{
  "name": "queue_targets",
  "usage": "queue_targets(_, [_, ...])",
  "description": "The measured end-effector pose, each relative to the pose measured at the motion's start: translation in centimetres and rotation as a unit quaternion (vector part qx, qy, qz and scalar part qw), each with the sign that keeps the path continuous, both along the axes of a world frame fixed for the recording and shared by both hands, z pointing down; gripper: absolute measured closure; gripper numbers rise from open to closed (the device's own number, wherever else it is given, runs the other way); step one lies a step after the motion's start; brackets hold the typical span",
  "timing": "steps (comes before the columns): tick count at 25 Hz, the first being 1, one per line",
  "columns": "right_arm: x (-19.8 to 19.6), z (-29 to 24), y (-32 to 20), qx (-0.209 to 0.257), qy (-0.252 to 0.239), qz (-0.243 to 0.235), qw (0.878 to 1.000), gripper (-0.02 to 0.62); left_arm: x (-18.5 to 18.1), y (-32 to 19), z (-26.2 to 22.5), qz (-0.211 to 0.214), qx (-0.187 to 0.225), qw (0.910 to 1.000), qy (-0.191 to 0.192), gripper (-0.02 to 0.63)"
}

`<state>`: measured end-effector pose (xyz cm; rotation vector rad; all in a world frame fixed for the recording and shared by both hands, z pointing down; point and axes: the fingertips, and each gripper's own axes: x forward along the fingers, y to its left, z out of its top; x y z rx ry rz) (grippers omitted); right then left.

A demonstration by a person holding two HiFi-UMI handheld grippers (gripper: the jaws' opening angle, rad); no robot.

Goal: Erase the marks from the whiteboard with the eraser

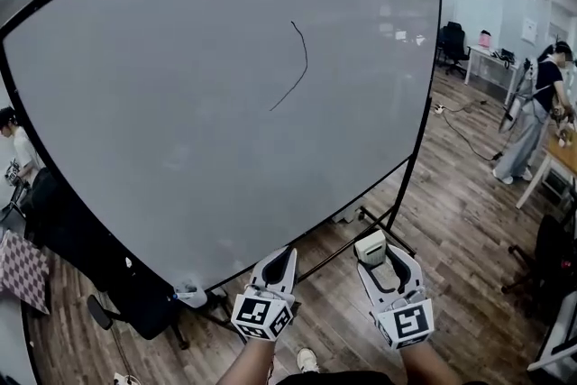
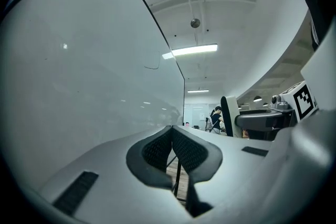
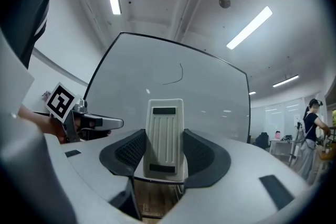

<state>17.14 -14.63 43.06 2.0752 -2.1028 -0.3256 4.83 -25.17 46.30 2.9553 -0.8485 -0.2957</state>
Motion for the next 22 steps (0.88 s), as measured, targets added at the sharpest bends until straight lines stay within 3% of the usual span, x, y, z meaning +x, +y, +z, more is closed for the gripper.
queue_targets(14, [-4.2, -2.6, -11.9, 0.036, 0.002, -0.069, 0.997, 0.350, -4.0, -6.9, -2.2, -0.043, 0.046, 0.9974, -0.033, 0.588])
queue_targets(18, [-5.6, -4.2, -13.9, 0.050, 0.043, -0.099, 0.993, 0.351, -4.6, -7.6, -2.8, -0.061, 0.050, 0.9964, -0.032, 0.588])
queue_targets(22, [-6.1, -6.1, -15.9, 0.067, 0.051, -0.131, 0.988, 0.351, -4.5, -8.1, -3.7, -0.083, 0.055, 0.9945, -0.032, 0.588])
